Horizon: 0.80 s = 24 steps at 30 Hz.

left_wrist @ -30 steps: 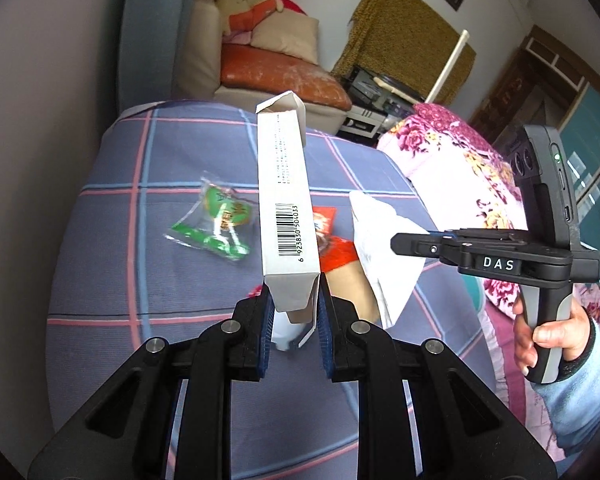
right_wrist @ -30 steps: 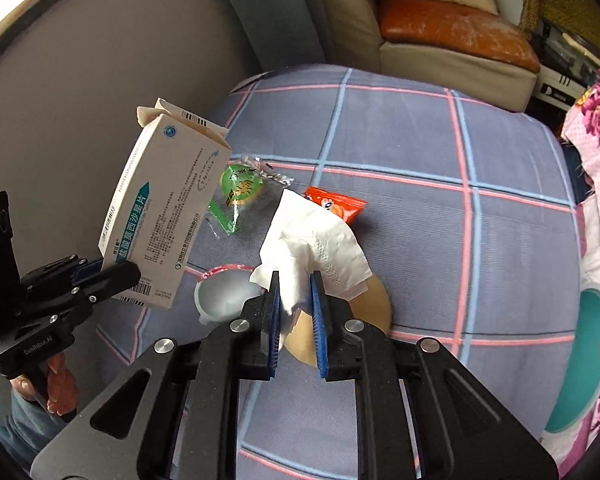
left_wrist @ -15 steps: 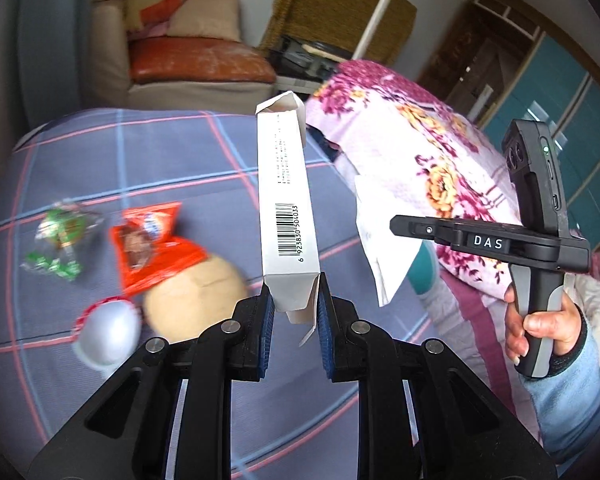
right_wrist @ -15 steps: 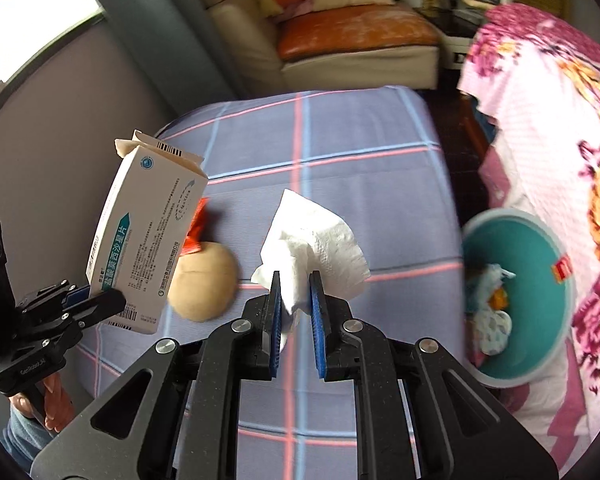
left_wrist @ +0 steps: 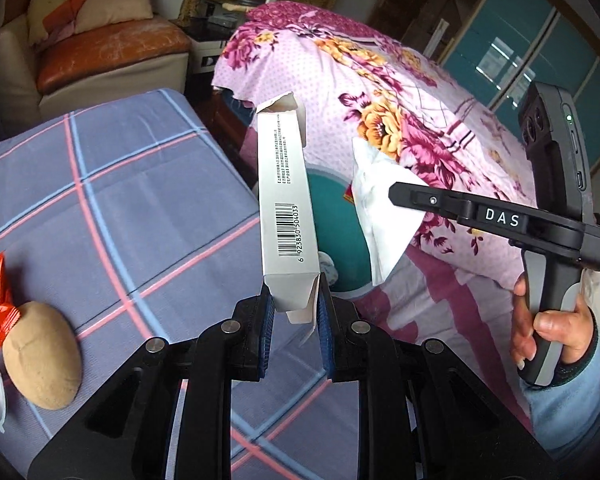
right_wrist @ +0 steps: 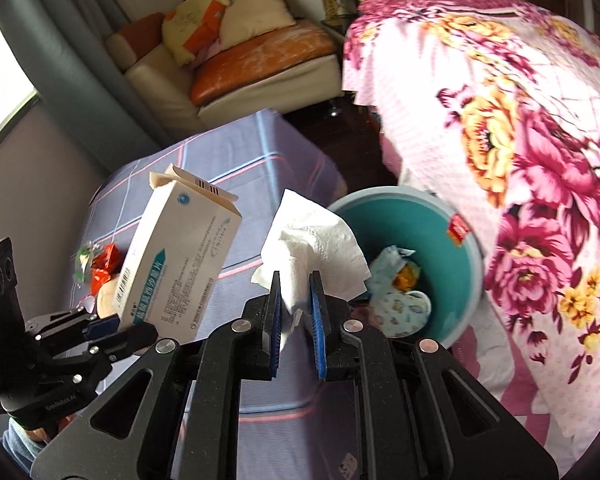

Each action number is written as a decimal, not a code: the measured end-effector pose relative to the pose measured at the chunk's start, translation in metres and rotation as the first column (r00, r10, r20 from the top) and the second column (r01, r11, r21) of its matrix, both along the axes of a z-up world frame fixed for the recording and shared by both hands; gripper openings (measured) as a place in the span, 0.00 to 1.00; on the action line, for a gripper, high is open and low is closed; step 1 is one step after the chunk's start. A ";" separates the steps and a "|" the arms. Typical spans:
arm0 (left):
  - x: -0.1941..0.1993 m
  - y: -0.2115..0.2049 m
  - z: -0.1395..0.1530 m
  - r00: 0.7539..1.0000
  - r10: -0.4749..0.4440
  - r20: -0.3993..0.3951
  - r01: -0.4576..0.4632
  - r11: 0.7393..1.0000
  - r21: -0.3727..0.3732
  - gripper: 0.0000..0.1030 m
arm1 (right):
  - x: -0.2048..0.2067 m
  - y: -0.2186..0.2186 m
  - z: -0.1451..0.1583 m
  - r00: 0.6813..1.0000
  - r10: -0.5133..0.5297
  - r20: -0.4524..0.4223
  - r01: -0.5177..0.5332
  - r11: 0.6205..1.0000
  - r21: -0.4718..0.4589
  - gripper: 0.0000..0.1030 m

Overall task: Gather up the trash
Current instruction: 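Carry the medicine box and tissue over the teal bin, then open both tools to drop the box and tissue into the bin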

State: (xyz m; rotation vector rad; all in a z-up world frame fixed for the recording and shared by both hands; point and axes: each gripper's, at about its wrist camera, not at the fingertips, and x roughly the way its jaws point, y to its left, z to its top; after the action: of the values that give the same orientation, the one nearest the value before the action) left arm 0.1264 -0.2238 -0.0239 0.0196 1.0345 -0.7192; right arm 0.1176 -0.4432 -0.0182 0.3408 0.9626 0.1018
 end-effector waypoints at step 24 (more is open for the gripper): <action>0.028 -0.091 -0.037 0.991 -0.108 -0.081 0.113 0.992 0.058 0.21 | 0.005 -0.063 -0.021 0.994 -0.102 -0.038 0.102 0.995 0.005 0.15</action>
State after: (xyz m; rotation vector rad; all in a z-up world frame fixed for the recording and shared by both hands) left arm 0.1547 -0.3151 -0.0613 0.1044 1.1367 -0.7930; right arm 0.1226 -0.5058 -0.0388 0.3990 0.9803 0.0054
